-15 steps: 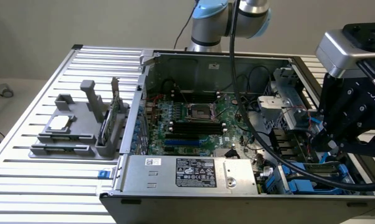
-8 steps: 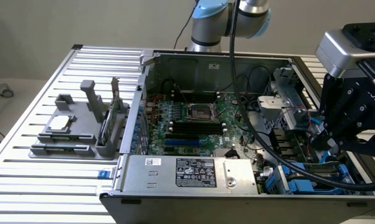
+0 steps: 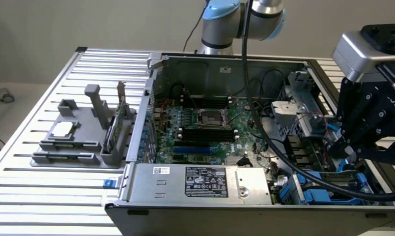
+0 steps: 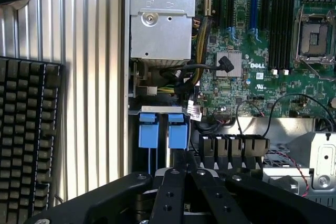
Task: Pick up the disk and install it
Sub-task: 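Insert the first disk wire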
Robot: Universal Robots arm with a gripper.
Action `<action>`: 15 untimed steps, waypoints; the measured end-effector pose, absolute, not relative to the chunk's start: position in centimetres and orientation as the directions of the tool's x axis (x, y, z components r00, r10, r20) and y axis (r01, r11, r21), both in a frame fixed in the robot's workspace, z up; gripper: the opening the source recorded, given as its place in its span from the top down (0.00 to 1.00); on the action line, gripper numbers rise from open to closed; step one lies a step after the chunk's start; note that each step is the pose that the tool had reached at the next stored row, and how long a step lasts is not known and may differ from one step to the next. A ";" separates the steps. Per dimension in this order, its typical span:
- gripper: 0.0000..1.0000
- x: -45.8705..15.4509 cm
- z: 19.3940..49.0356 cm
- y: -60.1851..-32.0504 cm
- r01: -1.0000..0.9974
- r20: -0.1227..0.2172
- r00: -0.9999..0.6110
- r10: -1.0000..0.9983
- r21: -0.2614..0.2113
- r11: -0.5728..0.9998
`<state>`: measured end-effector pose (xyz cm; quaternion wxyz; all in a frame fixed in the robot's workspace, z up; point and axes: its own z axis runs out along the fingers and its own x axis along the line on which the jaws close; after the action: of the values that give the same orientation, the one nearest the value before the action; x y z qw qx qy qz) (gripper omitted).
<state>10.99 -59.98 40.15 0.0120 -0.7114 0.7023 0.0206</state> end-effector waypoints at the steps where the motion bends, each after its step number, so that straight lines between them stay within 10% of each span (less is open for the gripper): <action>1: 0.89 11.0 40.1 -60.0 -1.000 -0.046 0.013 -0.999 0.012 -0.013; 15: 0.89 11.0 40.1 -60.0 -0.985 -0.046 -0.173 -0.984 0.011 0.172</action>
<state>10.96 -59.98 40.09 0.0143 -0.6431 0.7655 0.0190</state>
